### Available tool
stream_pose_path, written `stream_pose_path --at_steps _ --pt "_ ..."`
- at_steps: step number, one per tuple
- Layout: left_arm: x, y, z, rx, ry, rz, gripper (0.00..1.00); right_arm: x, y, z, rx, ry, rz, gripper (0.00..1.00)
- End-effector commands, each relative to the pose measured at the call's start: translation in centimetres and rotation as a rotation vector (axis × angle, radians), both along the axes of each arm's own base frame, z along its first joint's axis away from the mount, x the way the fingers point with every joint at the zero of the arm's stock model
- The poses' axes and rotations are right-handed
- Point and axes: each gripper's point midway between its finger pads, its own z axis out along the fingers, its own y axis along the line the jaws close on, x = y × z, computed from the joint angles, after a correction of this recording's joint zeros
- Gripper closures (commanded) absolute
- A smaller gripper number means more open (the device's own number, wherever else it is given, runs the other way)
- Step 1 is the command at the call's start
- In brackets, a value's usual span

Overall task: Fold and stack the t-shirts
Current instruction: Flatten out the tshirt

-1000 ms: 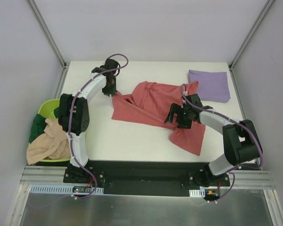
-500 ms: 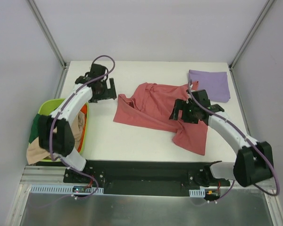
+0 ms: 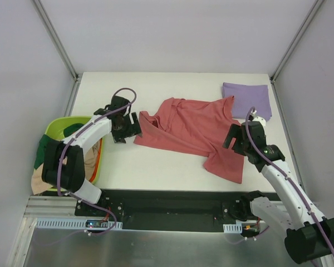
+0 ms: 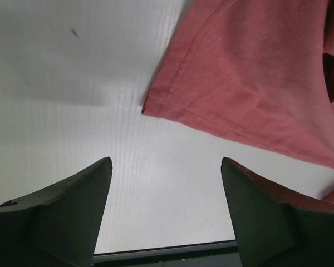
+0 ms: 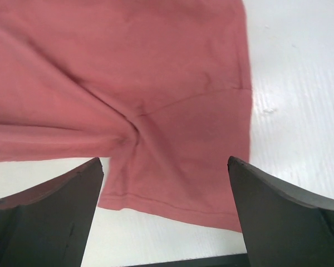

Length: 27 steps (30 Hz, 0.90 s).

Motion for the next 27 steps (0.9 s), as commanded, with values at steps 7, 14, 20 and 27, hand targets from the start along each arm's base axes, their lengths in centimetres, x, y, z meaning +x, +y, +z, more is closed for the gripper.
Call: stream_pose_path --at_steps 7,14,20,27 --pt "2.8 -2.4 -2.8 0.014 0.07 -0.018 0.38 -1.5 -3.3 -0.8 -0.124 0.048 -0.09 0.04" --pt "2.6 -1.4 -4.3 0.076 0.115 0.01 0.43 -1.7 -4.1 -1.2 -0.159 0.065 -0.106 0.04" --pt "2.4 -2.6 -5.3 0.06 0.156 -0.018 0.51 -1.8 -4.4 -1.7 -0.175 0.087 -0.107 0.04" --pt "1.9 -2.1 -6.5 0.118 0.201 0.008 0.57 -2.2 -5.0 -2.3 -0.197 0.101 -0.113 0.04"
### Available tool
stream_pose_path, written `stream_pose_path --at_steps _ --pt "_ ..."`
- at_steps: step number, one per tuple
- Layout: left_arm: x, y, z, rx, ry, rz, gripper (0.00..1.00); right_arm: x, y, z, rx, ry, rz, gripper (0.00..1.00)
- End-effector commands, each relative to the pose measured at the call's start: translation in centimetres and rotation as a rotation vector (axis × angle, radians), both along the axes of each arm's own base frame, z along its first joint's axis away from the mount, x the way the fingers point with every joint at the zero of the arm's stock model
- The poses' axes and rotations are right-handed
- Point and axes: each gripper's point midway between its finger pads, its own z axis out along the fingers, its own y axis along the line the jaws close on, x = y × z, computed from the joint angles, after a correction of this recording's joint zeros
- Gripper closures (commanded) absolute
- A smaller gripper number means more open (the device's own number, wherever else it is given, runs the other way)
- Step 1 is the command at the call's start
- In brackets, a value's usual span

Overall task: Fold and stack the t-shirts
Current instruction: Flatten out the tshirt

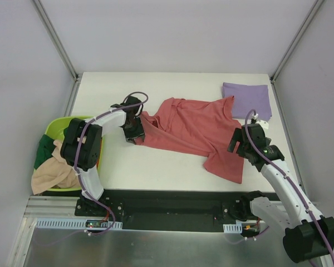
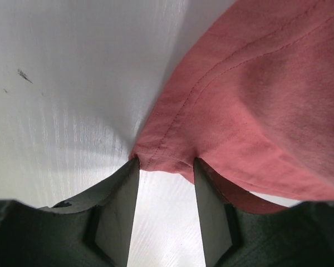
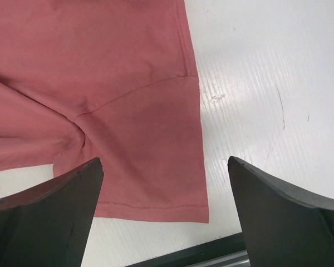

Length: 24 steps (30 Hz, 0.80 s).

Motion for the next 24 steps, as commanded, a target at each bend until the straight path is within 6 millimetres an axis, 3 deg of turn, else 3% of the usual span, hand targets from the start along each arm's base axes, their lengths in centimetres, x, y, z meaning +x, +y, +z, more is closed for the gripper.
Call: stream_pose_path --at_steps 1,7,11,14,17,24 --pt "-0.3 0.0 -0.1 0.048 0.033 0.016 0.57 -0.5 -1.1 -0.2 -0.046 0.011 -0.018 0.04" --pt "-0.5 0.6 -1.2 0.144 0.074 0.009 0.6 -0.8 -1.7 -0.6 -0.06 0.02 -0.031 0.04" --pt "-0.6 0.4 -1.5 0.147 0.092 0.013 0.76 -0.9 -2.0 -0.8 -0.067 0.026 -0.04 0.04" --pt "-0.5 0.2 -1.5 0.145 0.089 0.005 0.99 -0.9 -2.2 -1.0 -0.069 0.034 -0.046 0.04" --pt "-0.3 0.3 -1.1 0.152 0.073 0.007 1.0 -0.9 -2.4 -1.3 -0.068 0.046 -0.057 0.04" --pt "-0.1 4.1 0.1 0.246 0.016 0.072 1.0 -1.2 -0.6 -2.0 0.018 0.097 -0.002 0.04"
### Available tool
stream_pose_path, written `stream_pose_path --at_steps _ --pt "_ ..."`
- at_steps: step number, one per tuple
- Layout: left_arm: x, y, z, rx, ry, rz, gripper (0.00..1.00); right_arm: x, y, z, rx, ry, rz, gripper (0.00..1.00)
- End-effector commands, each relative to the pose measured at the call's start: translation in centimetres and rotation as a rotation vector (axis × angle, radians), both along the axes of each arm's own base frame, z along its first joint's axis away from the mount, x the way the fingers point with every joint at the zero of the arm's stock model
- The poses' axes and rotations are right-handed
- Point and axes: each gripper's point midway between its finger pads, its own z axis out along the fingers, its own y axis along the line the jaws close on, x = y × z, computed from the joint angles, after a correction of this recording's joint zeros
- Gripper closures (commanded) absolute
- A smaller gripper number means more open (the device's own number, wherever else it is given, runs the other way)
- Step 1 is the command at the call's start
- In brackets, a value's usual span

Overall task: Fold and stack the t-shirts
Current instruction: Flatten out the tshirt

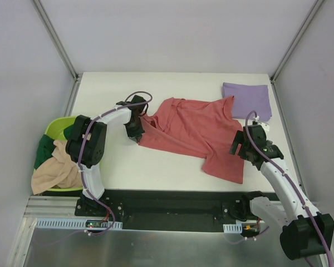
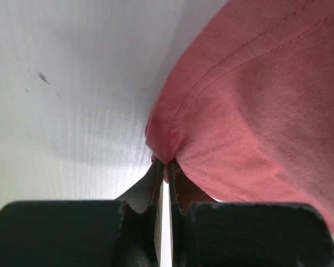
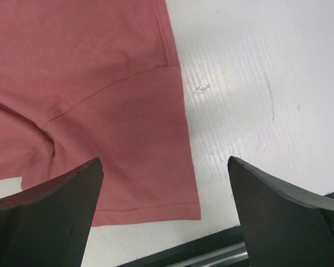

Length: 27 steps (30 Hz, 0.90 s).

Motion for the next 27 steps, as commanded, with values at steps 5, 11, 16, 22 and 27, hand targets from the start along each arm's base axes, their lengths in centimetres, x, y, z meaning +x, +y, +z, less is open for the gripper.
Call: stream_pose_path --at_steps 5,11,16,22,27 --pt "-1.3 7.8 1.3 0.225 -0.075 0.134 1.0 -1.9 2.3 -0.5 0.143 0.098 0.02 0.04" --pt "-1.8 7.3 1.1 0.179 -0.07 0.134 1.0 -6.8 3.9 -1.8 0.248 0.317 -0.004 0.02" --pt "-1.8 7.0 1.1 0.155 -0.091 0.133 1.0 -9.9 5.7 -3.6 0.363 0.434 -0.048 0.05" --pt "-1.9 7.0 1.4 0.143 -0.109 0.135 1.0 -11.4 7.2 -5.2 0.411 0.493 -0.05 0.15" --pt "-1.9 6.6 1.3 0.124 -0.103 0.13 1.0 -11.2 6.8 -6.4 0.371 0.523 -0.066 0.3"
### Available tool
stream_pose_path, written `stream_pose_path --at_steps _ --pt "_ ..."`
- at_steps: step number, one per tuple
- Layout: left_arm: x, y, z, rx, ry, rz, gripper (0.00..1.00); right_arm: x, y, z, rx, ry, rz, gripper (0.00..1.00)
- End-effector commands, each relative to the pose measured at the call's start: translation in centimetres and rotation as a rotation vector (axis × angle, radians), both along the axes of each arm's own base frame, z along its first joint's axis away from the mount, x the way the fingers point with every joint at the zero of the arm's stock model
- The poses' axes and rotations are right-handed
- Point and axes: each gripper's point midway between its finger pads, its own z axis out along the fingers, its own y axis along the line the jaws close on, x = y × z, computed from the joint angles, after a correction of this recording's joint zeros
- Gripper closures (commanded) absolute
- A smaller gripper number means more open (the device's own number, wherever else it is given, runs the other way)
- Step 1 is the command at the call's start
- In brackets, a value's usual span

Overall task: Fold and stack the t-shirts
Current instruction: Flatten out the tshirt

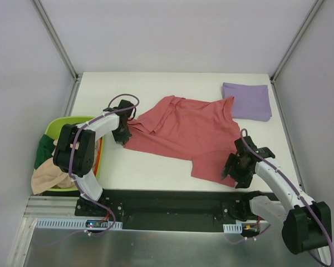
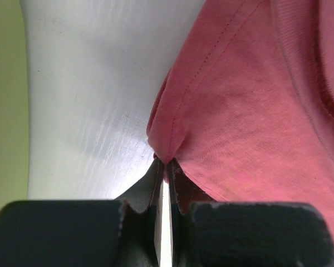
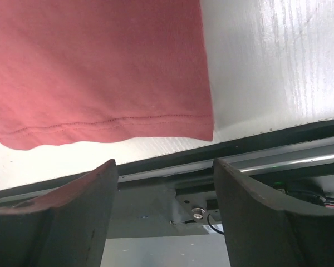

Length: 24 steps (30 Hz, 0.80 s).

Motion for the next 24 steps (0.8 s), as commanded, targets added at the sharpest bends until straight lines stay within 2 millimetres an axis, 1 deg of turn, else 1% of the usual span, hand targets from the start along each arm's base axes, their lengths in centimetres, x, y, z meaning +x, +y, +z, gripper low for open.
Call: stream_pose_path --at_steps 1,5,7,9,10,13,17,21,24 --pt "-0.2 -0.4 0.7 -0.029 -0.022 0.005 1.0 -0.3 0.1 -0.8 -0.006 0.043 -0.029 0.32" --pt "-0.2 -0.4 0.7 -0.029 -0.022 0.002 1.0 -0.4 -0.8 -1.6 -0.063 0.064 -0.035 0.38" --pt "-0.2 -0.5 0.8 -0.031 -0.023 -0.002 1.0 -0.3 -0.7 -2.0 -0.066 0.076 -0.036 0.4" --pt "0.0 -0.5 1.0 -0.035 -0.03 -0.002 1.0 0.0 -0.7 -2.4 -0.064 0.07 -0.04 0.42" --pt "-0.2 -0.5 0.9 -0.033 -0.022 -0.003 1.0 0.4 -1.1 -2.6 -0.094 0.055 -0.043 0.43" --pt "-0.1 -0.6 0.9 -0.039 -0.023 -0.006 1.0 1.1 -1.4 -2.7 -0.116 0.04 -0.04 0.46" --pt "0.0 -0.6 1.0 -0.039 -0.026 -0.009 1.0 1.7 -1.8 -2.7 -0.145 0.032 -0.033 0.46" --pt "0.0 -0.7 1.2 -0.045 -0.032 -0.01 1.0 2.0 -1.8 -2.9 -0.145 0.048 -0.011 0.46" --pt "0.2 -0.8 1.4 -0.047 -0.039 -0.013 1.0 2.6 -1.3 -3.3 -0.12 0.051 0.002 0.47"
